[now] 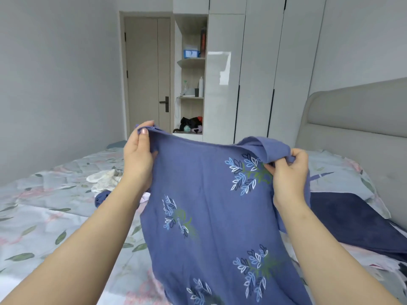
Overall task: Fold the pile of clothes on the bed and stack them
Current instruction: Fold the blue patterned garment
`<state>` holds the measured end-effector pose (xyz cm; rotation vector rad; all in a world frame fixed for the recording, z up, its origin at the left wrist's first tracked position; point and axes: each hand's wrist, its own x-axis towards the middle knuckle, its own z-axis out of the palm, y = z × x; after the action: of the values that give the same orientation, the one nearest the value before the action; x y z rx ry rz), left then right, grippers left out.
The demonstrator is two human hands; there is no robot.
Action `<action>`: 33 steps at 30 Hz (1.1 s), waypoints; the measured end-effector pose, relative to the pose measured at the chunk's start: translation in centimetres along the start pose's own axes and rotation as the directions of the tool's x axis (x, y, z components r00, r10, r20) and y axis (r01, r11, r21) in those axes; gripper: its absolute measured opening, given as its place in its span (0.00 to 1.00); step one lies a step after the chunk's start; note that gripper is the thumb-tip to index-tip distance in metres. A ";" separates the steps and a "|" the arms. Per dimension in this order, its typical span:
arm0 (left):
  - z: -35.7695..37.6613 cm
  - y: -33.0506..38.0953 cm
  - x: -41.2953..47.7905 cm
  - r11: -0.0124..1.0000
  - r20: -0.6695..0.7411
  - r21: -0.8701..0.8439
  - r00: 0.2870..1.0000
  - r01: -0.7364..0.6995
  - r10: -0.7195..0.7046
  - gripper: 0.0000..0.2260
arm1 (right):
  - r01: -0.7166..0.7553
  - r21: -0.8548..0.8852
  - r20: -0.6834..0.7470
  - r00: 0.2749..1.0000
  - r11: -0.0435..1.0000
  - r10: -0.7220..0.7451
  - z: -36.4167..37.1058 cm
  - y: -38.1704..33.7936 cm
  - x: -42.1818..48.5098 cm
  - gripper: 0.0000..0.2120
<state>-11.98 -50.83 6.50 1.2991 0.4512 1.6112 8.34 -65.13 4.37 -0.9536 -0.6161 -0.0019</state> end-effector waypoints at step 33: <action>-1.9 -27.7 5.7 0.379 0.282 0.910 0.922 -0.169 -0.266 0.44 | 0.044 -0.804 0.213 0.952 0.594 0.218 -2.1 22.9 4.7 0.27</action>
<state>-0.85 -32.97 -12.54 2.3736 1.2593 0.8970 19.31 -51.94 -11.66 -1.9127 -0.8655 -0.0581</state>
